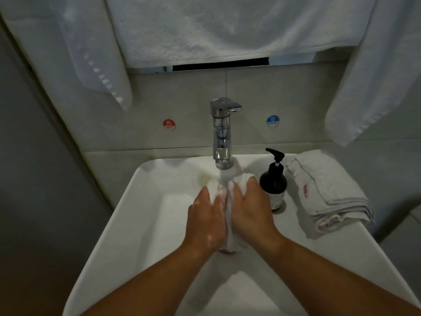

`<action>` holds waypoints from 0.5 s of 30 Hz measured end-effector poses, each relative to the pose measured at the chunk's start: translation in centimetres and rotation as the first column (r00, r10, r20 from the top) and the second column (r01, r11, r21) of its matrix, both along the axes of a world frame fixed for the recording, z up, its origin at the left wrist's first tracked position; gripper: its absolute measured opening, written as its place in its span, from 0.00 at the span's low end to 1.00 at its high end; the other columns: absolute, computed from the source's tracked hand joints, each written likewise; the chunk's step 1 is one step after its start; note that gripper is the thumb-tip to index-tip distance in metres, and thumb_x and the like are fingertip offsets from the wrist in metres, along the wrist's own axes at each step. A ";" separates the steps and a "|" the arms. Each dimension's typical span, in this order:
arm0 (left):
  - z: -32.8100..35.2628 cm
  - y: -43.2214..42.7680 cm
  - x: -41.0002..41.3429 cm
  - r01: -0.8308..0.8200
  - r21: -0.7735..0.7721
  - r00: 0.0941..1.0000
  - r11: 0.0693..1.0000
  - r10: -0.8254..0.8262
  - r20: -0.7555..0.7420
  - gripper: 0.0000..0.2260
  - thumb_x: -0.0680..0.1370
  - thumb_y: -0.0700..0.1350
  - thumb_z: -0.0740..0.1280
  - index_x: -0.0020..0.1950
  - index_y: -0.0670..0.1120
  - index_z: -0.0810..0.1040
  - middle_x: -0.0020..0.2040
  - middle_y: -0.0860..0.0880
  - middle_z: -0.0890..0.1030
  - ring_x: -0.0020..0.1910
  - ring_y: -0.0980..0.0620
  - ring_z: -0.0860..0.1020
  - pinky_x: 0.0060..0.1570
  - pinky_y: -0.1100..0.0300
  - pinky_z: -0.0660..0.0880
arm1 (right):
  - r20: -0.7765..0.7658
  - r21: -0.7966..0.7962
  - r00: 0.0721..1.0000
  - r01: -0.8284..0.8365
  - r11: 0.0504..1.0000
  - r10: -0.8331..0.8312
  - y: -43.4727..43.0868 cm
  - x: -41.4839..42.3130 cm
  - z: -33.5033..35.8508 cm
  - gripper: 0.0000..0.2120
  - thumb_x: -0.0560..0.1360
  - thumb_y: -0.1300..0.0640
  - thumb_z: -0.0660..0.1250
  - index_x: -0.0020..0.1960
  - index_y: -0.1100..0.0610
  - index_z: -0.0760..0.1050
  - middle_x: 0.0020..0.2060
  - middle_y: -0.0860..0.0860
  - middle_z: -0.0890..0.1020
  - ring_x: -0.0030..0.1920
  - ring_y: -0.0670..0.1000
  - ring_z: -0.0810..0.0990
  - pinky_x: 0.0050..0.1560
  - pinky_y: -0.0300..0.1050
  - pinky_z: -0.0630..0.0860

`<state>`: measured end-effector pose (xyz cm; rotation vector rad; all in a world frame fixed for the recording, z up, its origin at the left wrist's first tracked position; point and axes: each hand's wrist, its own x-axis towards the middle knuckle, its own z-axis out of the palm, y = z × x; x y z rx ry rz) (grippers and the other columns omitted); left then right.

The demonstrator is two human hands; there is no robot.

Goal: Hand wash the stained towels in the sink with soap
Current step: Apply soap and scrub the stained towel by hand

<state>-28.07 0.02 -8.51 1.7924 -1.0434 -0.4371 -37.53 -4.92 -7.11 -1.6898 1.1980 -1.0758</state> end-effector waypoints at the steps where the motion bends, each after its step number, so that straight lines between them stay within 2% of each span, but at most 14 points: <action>1: 0.2 0.0 -0.1 -0.010 -0.023 1.000 1.000 0.009 -0.026 0.15 0.84 0.57 0.56 0.55 0.52 0.78 0.46 0.56 0.82 0.46 0.59 0.80 0.42 0.71 0.73 | -0.002 -0.043 1.000 -0.014 0.999 0.014 0.7 0.2 0.0 0.09 0.83 0.48 0.60 0.53 0.54 0.71 0.42 0.47 0.79 0.44 0.47 0.80 0.39 0.34 0.72; 3: 0.5 -0.1 0.2 -0.061 -0.044 0.996 0.997 0.058 -0.070 0.17 0.84 0.57 0.55 0.56 0.50 0.79 0.49 0.52 0.83 0.49 0.52 0.81 0.50 0.59 0.76 | -0.016 -0.128 0.999 -0.044 0.991 0.043 1.4 0.5 -0.1 0.09 0.83 0.48 0.60 0.51 0.53 0.70 0.41 0.47 0.79 0.41 0.45 0.80 0.36 0.30 0.73; 5: 0.7 0.1 0.3 -0.070 0.000 0.992 0.998 0.070 -0.103 0.19 0.84 0.58 0.54 0.58 0.50 0.80 0.52 0.50 0.84 0.52 0.49 0.81 0.57 0.52 0.77 | -0.056 -0.160 0.997 -0.061 0.985 0.052 1.1 0.7 0.1 0.08 0.83 0.48 0.61 0.51 0.53 0.70 0.41 0.47 0.80 0.41 0.45 0.81 0.36 0.33 0.73; 7: 0.9 0.5 -0.6 0.006 -0.008 0.996 1.000 -0.006 -0.094 0.17 0.84 0.58 0.55 0.57 0.52 0.80 0.51 0.53 0.84 0.51 0.54 0.81 0.56 0.56 0.77 | -0.085 -0.101 0.996 0.010 0.995 -0.018 -0.8 0.6 0.0 0.09 0.83 0.49 0.61 0.49 0.55 0.71 0.40 0.48 0.79 0.43 0.51 0.80 0.40 0.42 0.70; 9: 0.8 0.7 -1.6 0.105 -0.036 0.994 0.994 -0.106 -0.025 0.13 0.85 0.55 0.57 0.55 0.55 0.80 0.50 0.56 0.83 0.50 0.60 0.80 0.54 0.62 0.75 | -0.112 -0.002 0.993 0.045 0.999 -0.045 -2.3 -0.2 -0.1 0.11 0.83 0.49 0.61 0.49 0.56 0.73 0.42 0.49 0.79 0.48 0.54 0.80 0.43 0.43 0.68; 10: 0.6 0.5 -1.5 0.108 -0.038 0.994 0.993 -0.109 -0.017 0.12 0.85 0.55 0.57 0.56 0.54 0.80 0.51 0.55 0.83 0.51 0.59 0.80 0.55 0.61 0.75 | -0.132 0.017 0.991 0.027 1.000 -0.024 -2.3 -0.4 -0.4 0.11 0.83 0.49 0.60 0.51 0.56 0.74 0.45 0.51 0.80 0.50 0.54 0.80 0.46 0.43 0.70; 12: 0.0 -0.5 -0.5 0.024 0.043 0.998 0.999 -0.021 -0.056 0.15 0.85 0.55 0.57 0.58 0.50 0.80 0.53 0.50 0.84 0.55 0.50 0.81 0.58 0.56 0.75 | -0.196 0.000 0.979 -0.048 0.999 0.047 -0.9 -0.2 -0.8 0.12 0.83 0.47 0.60 0.54 0.55 0.73 0.48 0.52 0.82 0.50 0.54 0.81 0.49 0.46 0.75; 15: -0.5 -0.6 0.5 -0.063 0.152 0.994 0.986 0.075 -0.076 0.18 0.85 0.55 0.54 0.61 0.48 0.80 0.56 0.46 0.83 0.57 0.44 0.80 0.60 0.50 0.76 | -0.212 -0.068 0.969 -0.145 0.987 0.128 0.6 0.6 -0.5 0.10 0.83 0.47 0.61 0.50 0.53 0.69 0.42 0.51 0.80 0.42 0.52 0.81 0.41 0.44 0.75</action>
